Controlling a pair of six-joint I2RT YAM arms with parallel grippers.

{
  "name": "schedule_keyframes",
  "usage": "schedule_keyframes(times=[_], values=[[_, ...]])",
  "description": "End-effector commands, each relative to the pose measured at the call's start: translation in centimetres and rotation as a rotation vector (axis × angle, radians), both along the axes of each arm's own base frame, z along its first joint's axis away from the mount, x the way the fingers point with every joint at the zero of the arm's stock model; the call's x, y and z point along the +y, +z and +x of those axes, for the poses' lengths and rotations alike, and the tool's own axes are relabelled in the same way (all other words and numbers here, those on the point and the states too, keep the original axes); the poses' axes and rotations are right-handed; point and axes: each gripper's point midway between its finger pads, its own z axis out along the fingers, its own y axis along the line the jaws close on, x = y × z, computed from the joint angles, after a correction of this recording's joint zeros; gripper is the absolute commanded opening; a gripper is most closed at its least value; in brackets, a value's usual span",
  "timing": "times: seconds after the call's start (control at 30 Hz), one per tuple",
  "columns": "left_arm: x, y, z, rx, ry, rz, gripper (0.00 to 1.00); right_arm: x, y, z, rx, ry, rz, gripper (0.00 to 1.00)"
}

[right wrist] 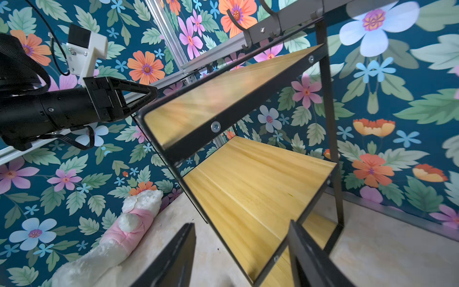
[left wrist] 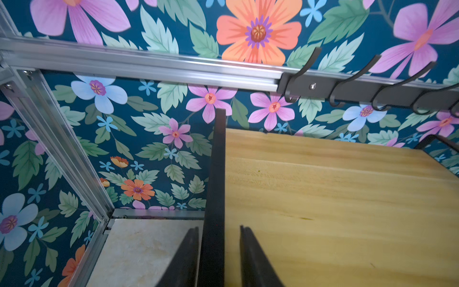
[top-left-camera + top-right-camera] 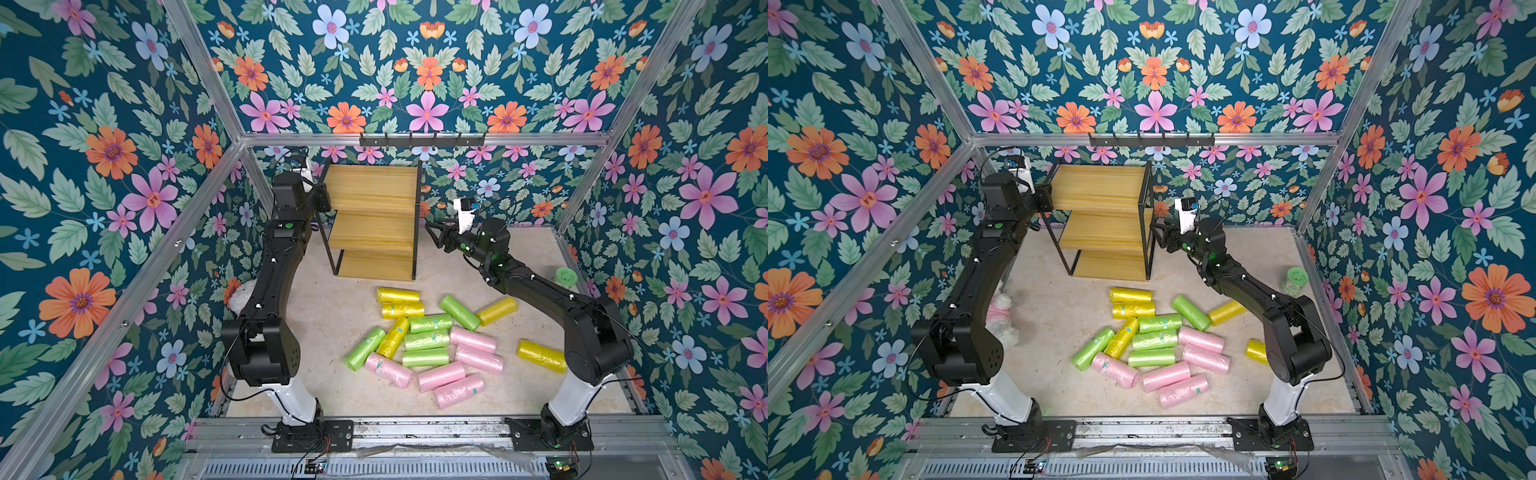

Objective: Sort the rolls of trash bags by color and place them on the shelf
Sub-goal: Adjust the shelf at the center of the board.

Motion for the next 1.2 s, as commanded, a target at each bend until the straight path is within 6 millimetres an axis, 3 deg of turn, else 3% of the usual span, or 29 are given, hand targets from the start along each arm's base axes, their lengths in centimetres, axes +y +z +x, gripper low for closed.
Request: schedule_keyframes(times=[0.0, 0.17, 0.3, 0.4, 0.6, 0.8, 1.0, 1.17], values=[[-0.1, 1.3, -0.3, -0.018, -0.004, -0.006, 0.56, -2.5, -0.2, -1.2, 0.02, -0.091, -0.051, 0.71], [-0.1, 4.4, -2.5, -0.086, -0.003, -0.06, 0.72, -6.1, -4.8, -4.5, 0.126, -0.188, -0.182, 0.77], [-0.7, 5.8, -5.6, -0.129, -0.04, -0.13, 0.75, -8.0, -9.0, -7.2, 0.233, -0.208, -0.257, 0.79], [-1.8, 5.5, -8.4, -0.139, -0.103, -0.202, 0.75, -8.5, -12.3, -8.5, 0.321, -0.199, -0.294, 0.8], [-4.0, 1.3, -13.6, -0.08, -0.183, -0.292, 0.74, -8.2, -19.2, -9.0, 0.484, -0.151, -0.421, 0.81], [-8.2, -4.0, -17.4, -0.002, -0.288, -0.328, 0.76, -7.3, -23.2, -9.3, 0.566, -0.084, -0.533, 0.8], [-13.1, -8.6, -18.7, 0.109, -0.383, -0.3, 0.76, -7.0, -26.1, -8.8, 0.615, -0.081, -0.595, 0.77], [-15.6, -10.8, -19.0, 0.161, -0.434, -0.271, 0.78, -6.6, -27.3, -9.1, 0.636, -0.056, -0.64, 0.76]])
